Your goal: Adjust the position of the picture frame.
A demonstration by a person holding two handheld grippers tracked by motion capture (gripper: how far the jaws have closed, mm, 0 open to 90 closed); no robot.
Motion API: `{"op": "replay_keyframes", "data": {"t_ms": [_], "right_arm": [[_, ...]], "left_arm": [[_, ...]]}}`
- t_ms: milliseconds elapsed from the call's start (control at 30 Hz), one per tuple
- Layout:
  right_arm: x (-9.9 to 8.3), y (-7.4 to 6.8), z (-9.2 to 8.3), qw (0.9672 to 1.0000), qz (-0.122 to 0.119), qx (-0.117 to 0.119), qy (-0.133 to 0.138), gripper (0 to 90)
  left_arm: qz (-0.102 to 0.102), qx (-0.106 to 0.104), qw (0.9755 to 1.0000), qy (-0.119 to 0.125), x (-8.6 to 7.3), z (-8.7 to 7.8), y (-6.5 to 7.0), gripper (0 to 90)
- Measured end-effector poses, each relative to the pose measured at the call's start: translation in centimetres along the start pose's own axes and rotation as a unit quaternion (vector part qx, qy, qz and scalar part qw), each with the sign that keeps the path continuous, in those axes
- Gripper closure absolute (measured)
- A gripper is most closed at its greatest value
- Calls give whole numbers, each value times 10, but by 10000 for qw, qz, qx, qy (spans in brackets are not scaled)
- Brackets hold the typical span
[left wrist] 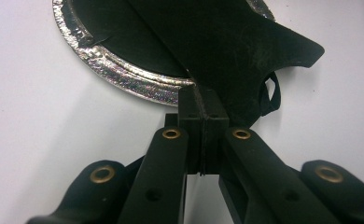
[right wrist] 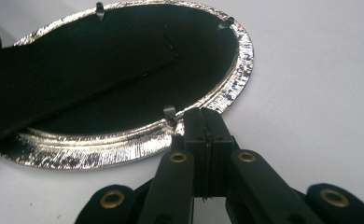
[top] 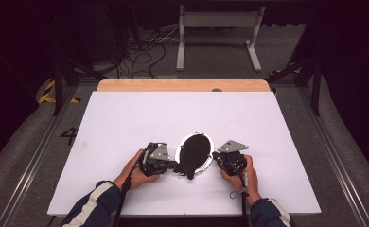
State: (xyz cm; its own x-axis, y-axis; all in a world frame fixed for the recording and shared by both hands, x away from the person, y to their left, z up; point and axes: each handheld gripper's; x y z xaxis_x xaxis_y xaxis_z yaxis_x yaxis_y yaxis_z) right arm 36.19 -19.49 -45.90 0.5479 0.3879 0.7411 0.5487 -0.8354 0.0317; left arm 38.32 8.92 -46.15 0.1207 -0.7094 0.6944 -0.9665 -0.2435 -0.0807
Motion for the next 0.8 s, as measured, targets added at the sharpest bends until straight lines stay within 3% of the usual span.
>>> {"op": "replay_keyframes", "data": {"t_ms": [167,300,367,500,600,800], "right_arm": [[-6,-8,-8,9995,-152,283,-78,891],[-5,-11,-8,9996,-85,257,-107,900],[-4,-8,-6,9995,66,296,-79,900],[-1,-8,-3,9996,116,236,-73,900],[4,-11,2,9999,-23,55,-84,900],[7,-7,8,10000,92,31,7,900]], "left_arm": [[32,44,10000,-35,2,1,2,900],[19,10,10000,7,1,1,0,898],[-10,-23,10000,10,0,0,-1,898],[-41,-84,10000,12,0,0,-2,896],[-86,-113,9999,24,-1,0,-3,896],[-161,-123,9998,73,-2,0,-4,894]]}}
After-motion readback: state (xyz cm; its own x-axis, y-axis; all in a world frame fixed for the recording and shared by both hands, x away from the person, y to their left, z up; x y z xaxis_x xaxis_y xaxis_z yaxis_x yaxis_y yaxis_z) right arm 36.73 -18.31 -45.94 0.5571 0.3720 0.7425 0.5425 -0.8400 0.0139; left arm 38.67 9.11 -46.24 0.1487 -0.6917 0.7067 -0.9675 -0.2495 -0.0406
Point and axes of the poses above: each handheld gripper's, and its own axes: z roughly forward along the jaws, x roughly out of its top, y roughly to its right, and after that the axes turned 5 degrees about z, right-handed
